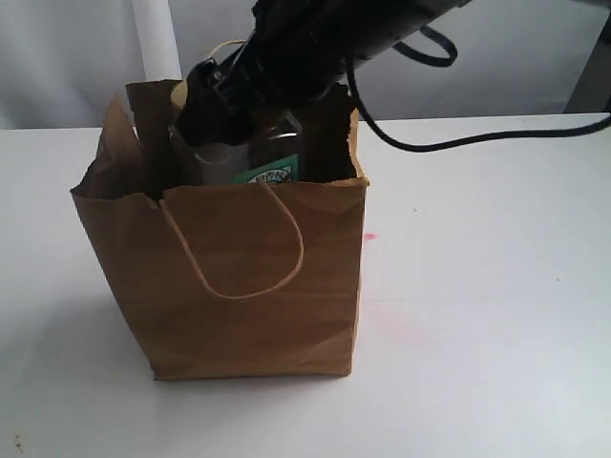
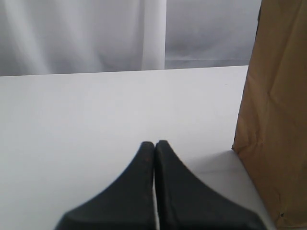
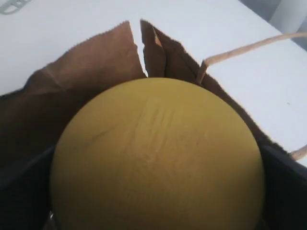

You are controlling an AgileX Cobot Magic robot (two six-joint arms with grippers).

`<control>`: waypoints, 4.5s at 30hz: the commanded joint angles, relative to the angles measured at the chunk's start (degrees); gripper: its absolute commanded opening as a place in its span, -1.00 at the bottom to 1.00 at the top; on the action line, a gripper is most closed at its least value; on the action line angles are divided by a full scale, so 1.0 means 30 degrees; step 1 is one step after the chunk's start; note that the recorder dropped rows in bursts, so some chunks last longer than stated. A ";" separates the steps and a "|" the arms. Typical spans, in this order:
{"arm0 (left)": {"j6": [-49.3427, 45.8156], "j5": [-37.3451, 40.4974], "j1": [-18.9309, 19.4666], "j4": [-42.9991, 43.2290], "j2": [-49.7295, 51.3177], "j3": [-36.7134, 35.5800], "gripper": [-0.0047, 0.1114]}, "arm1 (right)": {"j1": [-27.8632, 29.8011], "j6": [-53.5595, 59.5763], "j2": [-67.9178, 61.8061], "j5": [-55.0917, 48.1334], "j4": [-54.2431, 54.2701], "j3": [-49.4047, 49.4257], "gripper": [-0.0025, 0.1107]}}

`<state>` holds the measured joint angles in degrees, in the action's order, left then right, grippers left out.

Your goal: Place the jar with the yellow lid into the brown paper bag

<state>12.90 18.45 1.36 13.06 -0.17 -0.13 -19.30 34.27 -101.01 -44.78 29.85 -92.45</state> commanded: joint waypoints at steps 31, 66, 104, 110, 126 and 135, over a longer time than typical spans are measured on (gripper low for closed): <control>0.0074 -0.0149 -0.0050 -0.0072 0.0057 0.0043 -0.90 | -0.0085 -0.2657 -0.2245 -0.1631 -0.1432 -0.0103 -0.96; 0.0074 -0.0149 -0.0050 -0.0072 0.0057 0.0043 -0.90 | -0.0085 -0.2647 -0.3406 -0.2211 -0.1447 -0.0103 -0.30; 0.0074 -0.0149 -0.0050 -0.0072 0.0057 0.0043 -0.90 | -0.0085 -0.2528 -0.3406 -0.2169 -0.1205 -0.0103 0.83; 0.0074 -0.0149 -0.0050 -0.0072 0.0057 0.0043 -0.90 | -0.0085 -0.2528 -0.3361 -0.2169 -0.0563 -0.0103 0.83; 0.0074 -0.0149 -0.0050 -0.0072 0.0057 0.0043 -0.90 | -0.0085 -0.1532 -0.0988 -0.2423 0.0956 -0.0103 0.18; 0.0074 -0.0149 -0.0050 -0.0072 0.0057 0.0043 -0.90 | -0.0085 -0.1532 0.2013 -0.2423 0.3093 -0.0103 -0.75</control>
<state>12.90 18.45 1.36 13.06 -0.17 -0.13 -19.30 29.37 -97.80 -51.90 37.88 -92.45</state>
